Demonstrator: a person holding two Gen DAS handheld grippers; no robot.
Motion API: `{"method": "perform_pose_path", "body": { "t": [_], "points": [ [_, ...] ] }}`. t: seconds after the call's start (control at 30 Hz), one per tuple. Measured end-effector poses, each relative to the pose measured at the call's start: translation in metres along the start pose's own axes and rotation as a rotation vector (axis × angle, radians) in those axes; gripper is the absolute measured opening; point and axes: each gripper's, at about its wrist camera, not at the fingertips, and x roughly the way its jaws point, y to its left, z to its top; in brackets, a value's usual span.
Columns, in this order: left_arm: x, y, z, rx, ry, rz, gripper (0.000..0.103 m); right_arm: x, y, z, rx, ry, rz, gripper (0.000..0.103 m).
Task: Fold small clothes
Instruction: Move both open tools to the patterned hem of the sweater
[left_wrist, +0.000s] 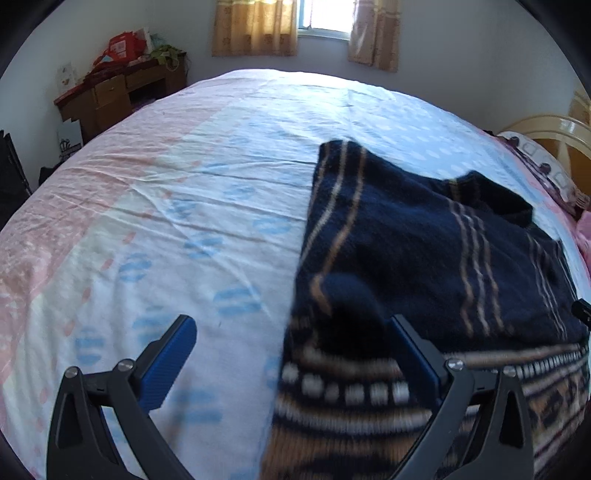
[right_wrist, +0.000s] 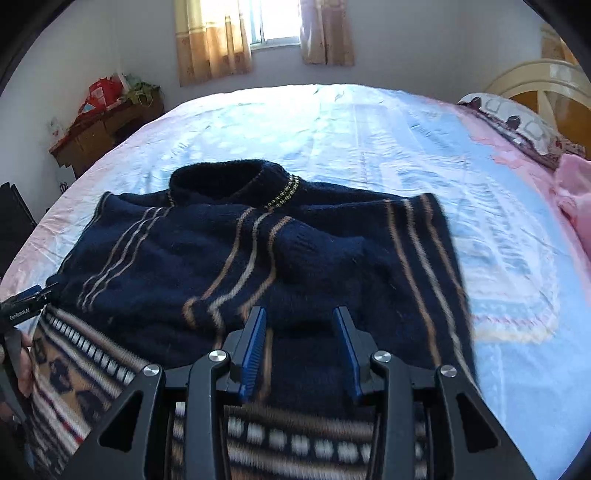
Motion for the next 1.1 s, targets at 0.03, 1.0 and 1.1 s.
{"method": "perform_pose_path", "body": {
  "t": [0.03,1.0,1.1],
  "points": [
    [-0.006,-0.001,-0.003,0.009,-0.009,0.002,0.103,-0.008,-0.002,-0.007,0.005,-0.003,0.007,0.044],
    [-0.171,0.003,-0.174,0.247,-0.032,-0.165,0.103,-0.161,-0.013,-0.201,0.101,0.072,0.027,0.047],
    [-0.171,-0.002,-0.191,0.285,-0.015,-0.153,0.103,-0.172,-0.014,-0.22,0.118,0.073,0.021,0.047]
  ]
}}
